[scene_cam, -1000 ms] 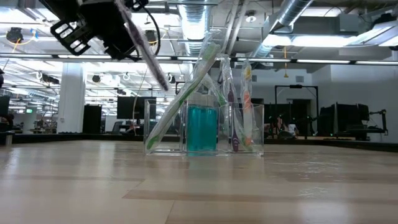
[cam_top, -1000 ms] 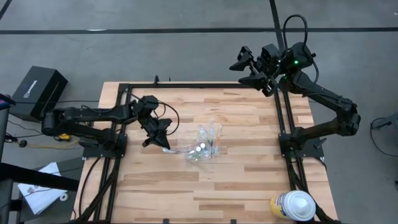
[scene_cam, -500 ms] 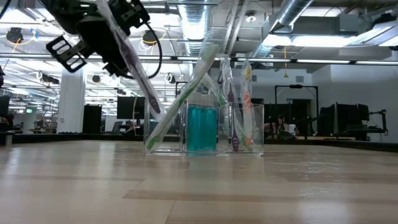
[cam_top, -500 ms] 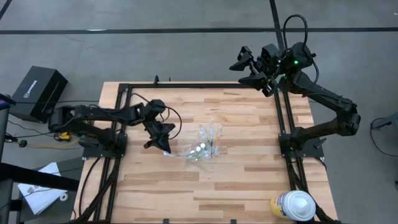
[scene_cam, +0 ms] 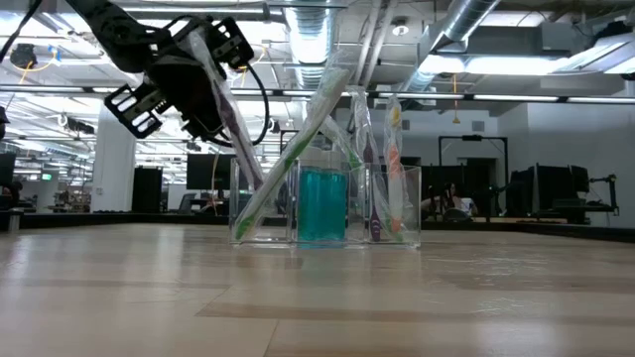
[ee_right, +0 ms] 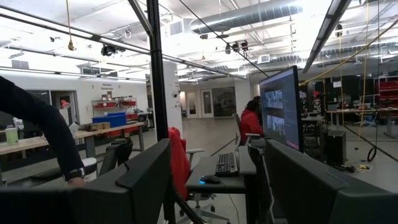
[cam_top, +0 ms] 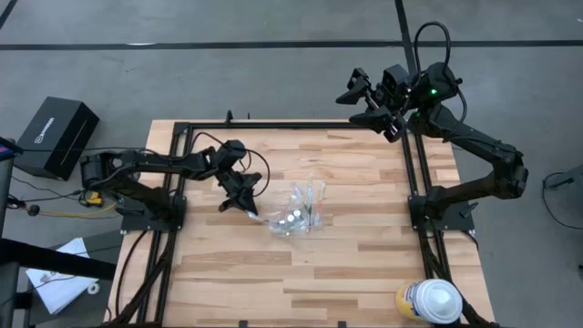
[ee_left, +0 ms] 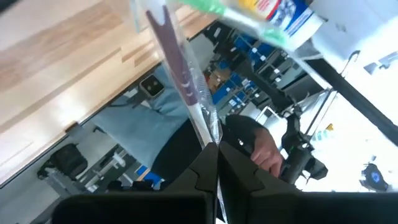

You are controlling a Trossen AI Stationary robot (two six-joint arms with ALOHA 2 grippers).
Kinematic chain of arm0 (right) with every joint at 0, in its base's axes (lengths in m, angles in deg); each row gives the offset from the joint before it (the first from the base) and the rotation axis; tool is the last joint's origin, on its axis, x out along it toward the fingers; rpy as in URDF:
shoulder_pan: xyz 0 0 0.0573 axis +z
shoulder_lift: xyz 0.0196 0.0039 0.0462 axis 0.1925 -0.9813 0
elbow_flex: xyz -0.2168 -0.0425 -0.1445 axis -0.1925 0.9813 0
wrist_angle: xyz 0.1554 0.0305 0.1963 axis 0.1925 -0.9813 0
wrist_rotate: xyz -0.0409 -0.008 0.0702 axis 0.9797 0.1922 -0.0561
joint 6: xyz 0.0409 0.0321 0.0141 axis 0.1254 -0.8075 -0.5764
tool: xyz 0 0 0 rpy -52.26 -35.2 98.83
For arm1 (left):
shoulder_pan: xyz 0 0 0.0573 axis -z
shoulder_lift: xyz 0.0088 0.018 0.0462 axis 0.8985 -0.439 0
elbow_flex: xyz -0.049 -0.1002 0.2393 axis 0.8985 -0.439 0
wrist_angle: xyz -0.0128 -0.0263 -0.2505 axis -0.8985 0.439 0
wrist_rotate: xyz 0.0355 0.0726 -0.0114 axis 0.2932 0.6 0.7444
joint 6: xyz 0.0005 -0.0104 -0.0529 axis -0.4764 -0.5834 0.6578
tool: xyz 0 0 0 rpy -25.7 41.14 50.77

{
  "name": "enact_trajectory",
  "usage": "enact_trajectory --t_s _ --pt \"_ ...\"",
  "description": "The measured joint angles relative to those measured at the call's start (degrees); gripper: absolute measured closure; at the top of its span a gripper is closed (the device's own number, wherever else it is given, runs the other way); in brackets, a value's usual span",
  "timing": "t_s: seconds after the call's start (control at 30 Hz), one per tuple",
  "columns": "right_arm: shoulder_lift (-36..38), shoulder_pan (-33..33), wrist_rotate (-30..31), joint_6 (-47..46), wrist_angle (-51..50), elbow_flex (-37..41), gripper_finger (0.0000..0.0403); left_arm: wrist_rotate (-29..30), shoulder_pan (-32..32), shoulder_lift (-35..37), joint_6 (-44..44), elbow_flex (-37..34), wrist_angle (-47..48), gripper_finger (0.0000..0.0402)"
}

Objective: Pick & Place toothbrushing station
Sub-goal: Put the purple toothbrush into the transparent organizer

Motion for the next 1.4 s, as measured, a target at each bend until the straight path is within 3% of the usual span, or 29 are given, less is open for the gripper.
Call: enact_trajectory --t_s 0.53,0.97,1.13,1.4 --pt "0.0 0.0 0.0 -0.01 -0.02 0.0 0.0154 1.05 -2.1 -2.96 -2.36 -0.04 -0.96 0.0401" --pt "0.0 0.0 0.0 -0.09 -0.04 0.0 0.0154 0.97 -2.21 -8.31 -1.86 0.02 -12.76 0.0382" --pt "0.0 0.0 0.0 -0.01 -0.04 0.0 0.0154 1.7 -2.21 -7.47 -1.61 0.11 -15.29 0.0349" --pt "0.0 -0.07 0.0 0.05 -0.04 0.0 0.0154 4.98 -2.21 -6.02 -1.06 0.11 -16.7 0.0234"
